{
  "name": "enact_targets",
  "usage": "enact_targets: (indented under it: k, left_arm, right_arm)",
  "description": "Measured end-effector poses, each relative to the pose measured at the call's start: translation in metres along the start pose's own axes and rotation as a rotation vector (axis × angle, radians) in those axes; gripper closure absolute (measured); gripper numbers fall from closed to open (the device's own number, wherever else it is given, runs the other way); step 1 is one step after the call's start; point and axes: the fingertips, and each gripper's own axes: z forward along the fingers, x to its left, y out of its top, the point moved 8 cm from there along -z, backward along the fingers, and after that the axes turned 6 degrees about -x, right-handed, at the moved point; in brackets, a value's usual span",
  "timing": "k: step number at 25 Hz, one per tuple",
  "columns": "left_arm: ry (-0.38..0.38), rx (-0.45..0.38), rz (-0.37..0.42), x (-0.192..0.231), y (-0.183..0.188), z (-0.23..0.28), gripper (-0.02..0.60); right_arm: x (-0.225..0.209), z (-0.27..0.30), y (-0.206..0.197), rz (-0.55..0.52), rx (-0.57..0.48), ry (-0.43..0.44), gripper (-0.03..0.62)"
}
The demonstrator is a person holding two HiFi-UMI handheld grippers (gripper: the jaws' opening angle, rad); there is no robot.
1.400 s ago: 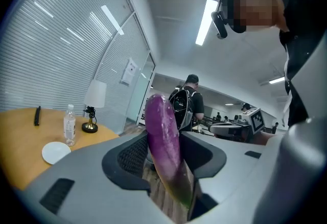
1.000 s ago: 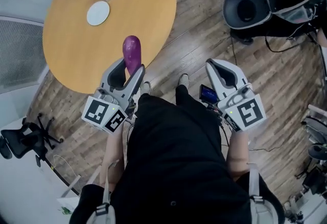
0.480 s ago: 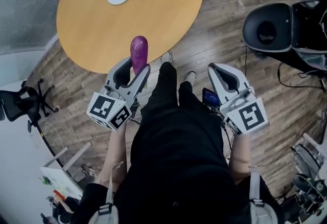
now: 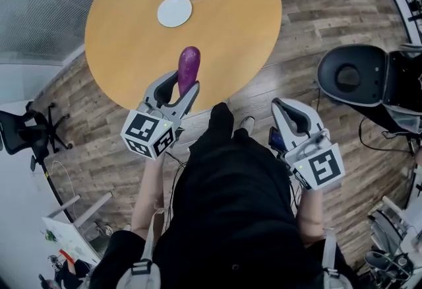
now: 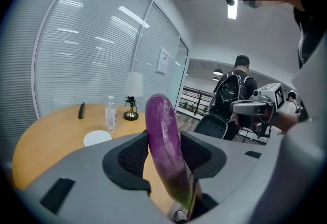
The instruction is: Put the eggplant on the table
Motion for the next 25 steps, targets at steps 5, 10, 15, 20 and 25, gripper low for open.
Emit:
enact_targets:
  k: [5, 10, 15, 20, 25]
  left_arm:
    - [-0.003, 0.054, 0.035, 0.049, 0.01, 0.024, 0.371]
    - [-0.014, 0.105, 0.049, 0.098, 0.009, 0.046, 0.371]
    - [-0.03, 0.146, 0.055, 0.142, 0.007, 0.069, 0.371]
    - [-0.037, 0.208, 0.077, 0.177, 0.002, 0.097, 0.371]
    - [-0.027, 0.254, 0.046, 0.207, -0.006, 0.115, 0.371]
  right_arm:
    - [-0.007, 0.037, 0.011, -0.035, 0.022, -0.007, 0.576]
    - [-0.009, 0.069, 0.018, -0.036, 0.029, -0.059, 0.576]
    - [-0.013, 0.097, 0.021, -0.041, 0.054, -0.103, 0.576]
    - [-0.02, 0.113, 0.025, -0.032, 0.072, -0.152, 0.576]
    - [-0.023, 0.124, 0.025, -0.027, 0.102, -0.181, 0.576]
